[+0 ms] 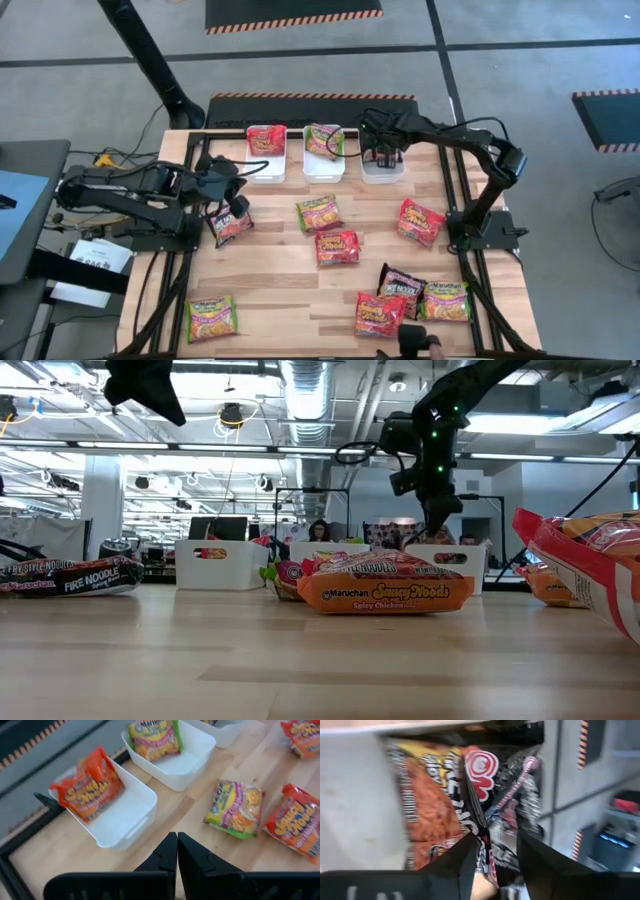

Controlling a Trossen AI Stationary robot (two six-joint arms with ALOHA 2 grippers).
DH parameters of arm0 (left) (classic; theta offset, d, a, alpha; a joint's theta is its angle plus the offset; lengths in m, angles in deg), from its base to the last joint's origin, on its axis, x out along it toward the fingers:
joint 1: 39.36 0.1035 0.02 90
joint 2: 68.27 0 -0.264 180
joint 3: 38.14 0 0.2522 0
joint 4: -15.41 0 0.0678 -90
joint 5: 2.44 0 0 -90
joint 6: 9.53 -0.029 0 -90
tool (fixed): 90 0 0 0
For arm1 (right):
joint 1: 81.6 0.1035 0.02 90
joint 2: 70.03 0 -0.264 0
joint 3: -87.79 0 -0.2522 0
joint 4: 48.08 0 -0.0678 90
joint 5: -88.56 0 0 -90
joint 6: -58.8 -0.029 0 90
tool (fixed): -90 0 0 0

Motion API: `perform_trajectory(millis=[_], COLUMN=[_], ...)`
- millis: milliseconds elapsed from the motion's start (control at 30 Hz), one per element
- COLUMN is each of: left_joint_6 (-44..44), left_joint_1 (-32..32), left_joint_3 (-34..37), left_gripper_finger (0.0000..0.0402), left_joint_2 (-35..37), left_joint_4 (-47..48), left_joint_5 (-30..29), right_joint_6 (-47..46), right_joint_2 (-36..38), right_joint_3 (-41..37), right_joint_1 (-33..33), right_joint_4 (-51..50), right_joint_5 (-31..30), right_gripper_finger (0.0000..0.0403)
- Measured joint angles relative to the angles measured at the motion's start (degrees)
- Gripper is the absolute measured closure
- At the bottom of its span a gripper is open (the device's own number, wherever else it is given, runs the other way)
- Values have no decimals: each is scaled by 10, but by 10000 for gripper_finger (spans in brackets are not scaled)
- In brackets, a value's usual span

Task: Sort Maruchan noodles
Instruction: Put the bottom left black noodle pack into the right white bin, then put the middle orange noodle pack into the left white bin

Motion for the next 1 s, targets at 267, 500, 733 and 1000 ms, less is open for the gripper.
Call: perform_trajectory(millis=[267, 500, 733, 1000], left_joint_6=[15, 29, 39, 48], left_joint_1=[4, 4, 4, 5], left_joint_3=[0, 0, 0, 0], left_gripper_finger=[401, 402, 381, 321], left_joint_2=[0, 0, 0, 0], left_joint_4=[-1, -1, -1, -1], left_joint_5=[44, 49, 71, 74], right_joint_6=[0, 0, 0, -19], right_joint_2=[0, 0, 0, 0], right_joint_3=[0, 0, 0, 39], right_joint_1=[-4, 20, 36, 44], right_joint_4=[-5, -15, -19, -82], right_joint_5=[-62, -68, -94, -137], right_gripper_finger=[201, 200, 200, 200])
